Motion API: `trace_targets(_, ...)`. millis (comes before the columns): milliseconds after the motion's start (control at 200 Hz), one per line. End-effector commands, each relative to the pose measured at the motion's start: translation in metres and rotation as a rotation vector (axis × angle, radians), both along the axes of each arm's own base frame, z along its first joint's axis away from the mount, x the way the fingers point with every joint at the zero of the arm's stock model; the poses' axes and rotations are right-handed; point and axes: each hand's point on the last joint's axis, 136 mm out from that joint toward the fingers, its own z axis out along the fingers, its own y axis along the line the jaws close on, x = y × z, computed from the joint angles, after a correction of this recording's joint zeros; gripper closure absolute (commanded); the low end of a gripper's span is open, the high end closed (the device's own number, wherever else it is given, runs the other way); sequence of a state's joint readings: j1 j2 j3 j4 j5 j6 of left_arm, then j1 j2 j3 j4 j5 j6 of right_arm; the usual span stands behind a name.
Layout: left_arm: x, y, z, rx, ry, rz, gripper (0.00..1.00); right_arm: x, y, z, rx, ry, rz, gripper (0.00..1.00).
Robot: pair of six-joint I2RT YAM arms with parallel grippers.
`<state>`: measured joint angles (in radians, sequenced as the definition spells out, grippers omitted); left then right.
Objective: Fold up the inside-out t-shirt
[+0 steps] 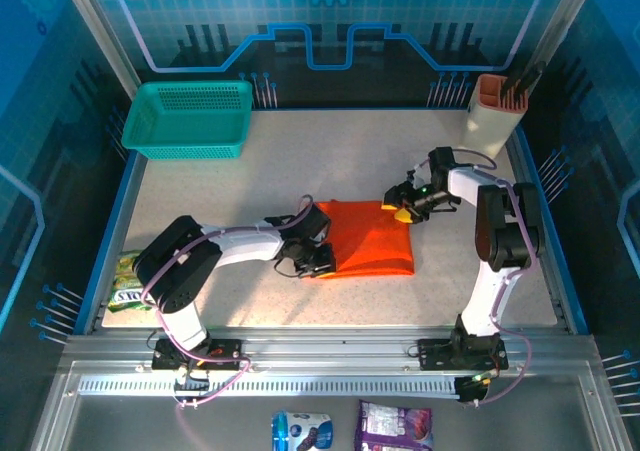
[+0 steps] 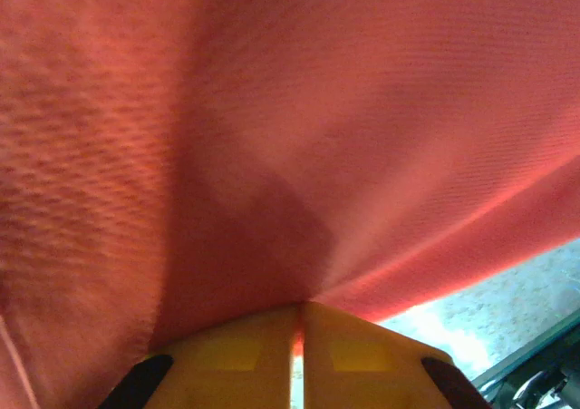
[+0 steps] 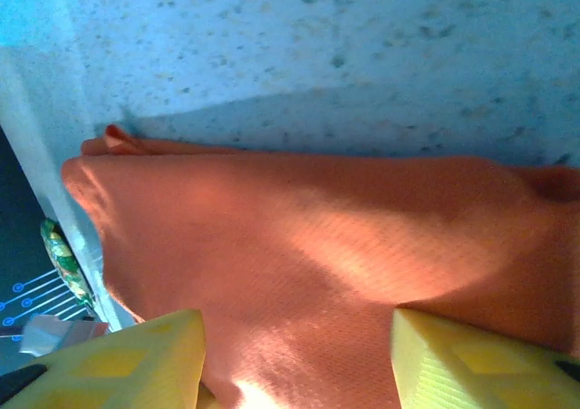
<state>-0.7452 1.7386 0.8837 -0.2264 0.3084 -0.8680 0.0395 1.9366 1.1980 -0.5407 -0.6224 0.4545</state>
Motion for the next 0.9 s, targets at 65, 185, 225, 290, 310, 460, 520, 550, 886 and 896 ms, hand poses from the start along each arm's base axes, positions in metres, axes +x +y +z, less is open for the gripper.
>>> trace_targets(65, -0.021, 0.027, -0.012, 0.015, 0.045, 0.065, 0.88, -0.007, 0.009, -0.009, 0.031, 0.027, 0.004, 0.45)
trace_targets(185, -0.025, 0.048, -0.01, 0.005, 0.047, 0.109, 0.88, -0.015, 0.023, -0.012, 0.028, 0.033, 0.021, 0.45)
trace_targets(225, -0.025, 0.054, -0.008, 0.003, 0.044, 0.118, 0.88, -0.017, 0.027, -0.013, 0.023, 0.036, 0.026, 0.45)
trace_targets(290, -0.028, 0.064, -0.004, 0.006, 0.037, 0.122, 0.88, -0.019, 0.035, -0.01, 0.026, 0.035, 0.031, 0.45)
trace_targets(310, -0.029, 0.067, -0.002, 0.008, 0.038, 0.122, 0.88, -0.02, 0.037, -0.008, 0.03, 0.035, 0.032, 0.45)
trace_targets(460, -0.022, 0.08, 0.021, 0.053, -0.023, 0.095, 0.87, -0.019, 0.048, 0.021, 0.054, -0.012, 0.017, 0.46)
trace_targets(520, -0.01, 0.076, 0.037, 0.057, -0.066, 0.076, 0.89, -0.02, 0.042, 0.031, 0.019, -0.04, 0.015, 0.47)
trace_targets(550, -0.004, 0.072, 0.045, 0.055, -0.087, 0.07, 0.9, -0.022, 0.037, 0.035, 0.001, -0.053, 0.013, 0.47)
trace_targets(886, 0.065, 0.009, 0.085, 0.088, -0.253, 0.01, 0.94, -0.039, -0.005, 0.056, -0.081, -0.119, -0.036, 0.5)
trace_targets(896, 0.067, 0.007, 0.085, 0.094, -0.257, 0.006, 0.93, -0.04, -0.005, 0.056, -0.083, -0.119, -0.036, 0.5)
